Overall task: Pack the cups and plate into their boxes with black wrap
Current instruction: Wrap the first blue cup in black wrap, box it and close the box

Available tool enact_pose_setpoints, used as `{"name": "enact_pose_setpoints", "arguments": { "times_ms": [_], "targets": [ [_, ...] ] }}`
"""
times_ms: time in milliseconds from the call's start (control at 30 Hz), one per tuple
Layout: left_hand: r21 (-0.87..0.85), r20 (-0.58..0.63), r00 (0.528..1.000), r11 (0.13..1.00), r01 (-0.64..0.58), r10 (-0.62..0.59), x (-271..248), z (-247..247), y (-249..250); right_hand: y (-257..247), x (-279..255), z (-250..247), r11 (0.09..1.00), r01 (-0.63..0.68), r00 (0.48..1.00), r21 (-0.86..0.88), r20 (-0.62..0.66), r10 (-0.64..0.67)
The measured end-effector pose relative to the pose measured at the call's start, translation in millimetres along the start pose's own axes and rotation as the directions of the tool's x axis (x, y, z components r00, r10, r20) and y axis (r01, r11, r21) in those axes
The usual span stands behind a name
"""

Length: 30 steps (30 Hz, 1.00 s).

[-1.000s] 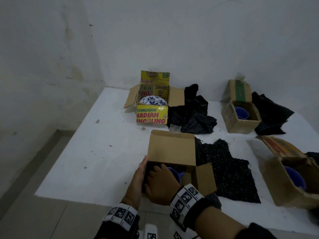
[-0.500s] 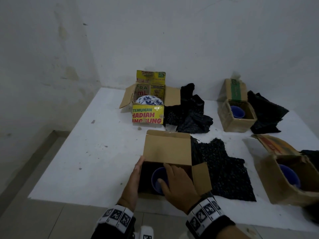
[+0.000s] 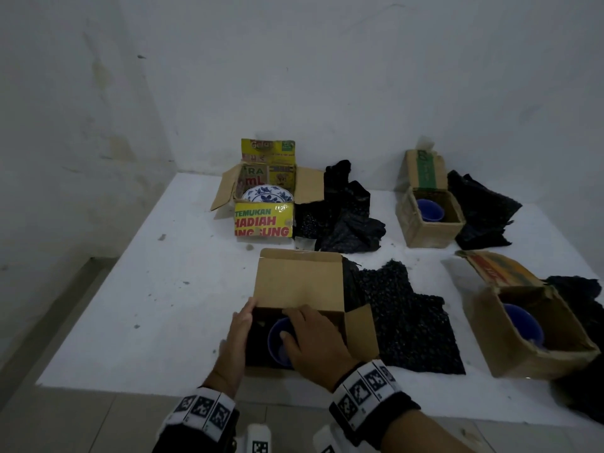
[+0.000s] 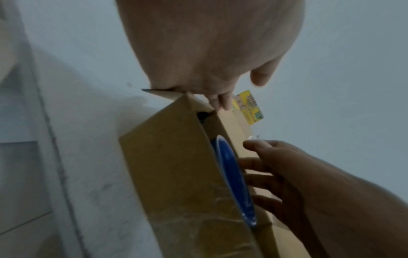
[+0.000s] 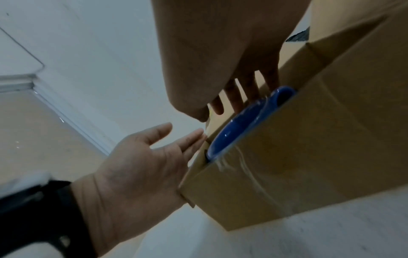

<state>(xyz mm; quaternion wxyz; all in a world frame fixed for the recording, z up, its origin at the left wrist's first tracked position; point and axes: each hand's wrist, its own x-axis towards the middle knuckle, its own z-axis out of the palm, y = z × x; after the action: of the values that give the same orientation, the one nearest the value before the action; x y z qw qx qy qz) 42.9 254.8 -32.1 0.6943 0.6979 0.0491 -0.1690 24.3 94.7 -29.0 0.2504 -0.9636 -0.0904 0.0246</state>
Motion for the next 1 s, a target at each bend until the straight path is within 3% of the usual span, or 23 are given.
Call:
{"name": "enact_pose_setpoints", "arguments": {
  "times_ms": [67, 133, 200, 300, 433, 533, 633, 733, 800, 900, 1000],
  "targets": [
    [0.293, -0.058, 0.998, 0.956, -0.007, 0.025, 5, 5, 8, 2, -5, -16, 0.997, 0.027, 0.999, 0.074, -0.042, -0.024],
    [0.502, -0.128, 0.988, 0.865, -0.011, 0.087, 9, 15, 14, 5, -14, -39, 0.989, 0.087, 0.984, 0.123, -0.166, -0.066],
    [0.469, -0.141, 0.97, 0.876, -0.112, 0.199, 6, 29, 26, 15, -22, -66, 0.98, 0.135, 0.95, 0.143, -0.301, -0.087],
    [0.397, -0.09, 0.946, 0.882, -0.252, 0.311, 3, 64, 47, 48, -31, -100, 0.984, 0.068, 0.92, 0.164, -0.391, 0.001],
    [0.376, 0.112, 0.884, 0.804, -0.46, 0.454, 2, 133, 73, 110, -42, -124, 0.969, -0.17, 0.895, 0.18, -0.383, 0.228],
    [0.402, 0.27, 0.864, 0.766, -0.502, 0.424, -3, 192, 80, 147, -50, -126, 0.894, -0.376, 0.863, 0.245, -0.26, 0.434],
    [0.47, 0.322, 0.9, 0.775, -0.422, 0.295, -1, 241, 63, 171, -55, -120, 0.829, -0.463, 0.844, 0.314, -0.128, 0.521],
    [0.534, 0.221, 0.958, 0.8, -0.275, 0.182, 9, 270, 33, 188, -57, -106, 0.799, -0.505, 0.852, 0.325, 0.039, 0.522],
    [0.588, 0.117, 0.988, 0.795, -0.148, 0.098, 17, 275, 13, 196, -57, -93, 0.822, -0.515, 0.857, 0.243, 0.108, 0.504],
    [0.64, 0.024, 1.0, 0.768, -0.005, -0.014, 26, 274, -8, 203, -58, -77, 0.877, -0.477, 0.876, 0.057, 0.111, 0.469],
    [0.656, -0.004, 0.998, 0.753, 0.051, -0.064, 30, 275, -15, 207, -61, -72, 0.903, -0.43, 0.901, 0.025, 0.071, 0.427]
  ]
}}
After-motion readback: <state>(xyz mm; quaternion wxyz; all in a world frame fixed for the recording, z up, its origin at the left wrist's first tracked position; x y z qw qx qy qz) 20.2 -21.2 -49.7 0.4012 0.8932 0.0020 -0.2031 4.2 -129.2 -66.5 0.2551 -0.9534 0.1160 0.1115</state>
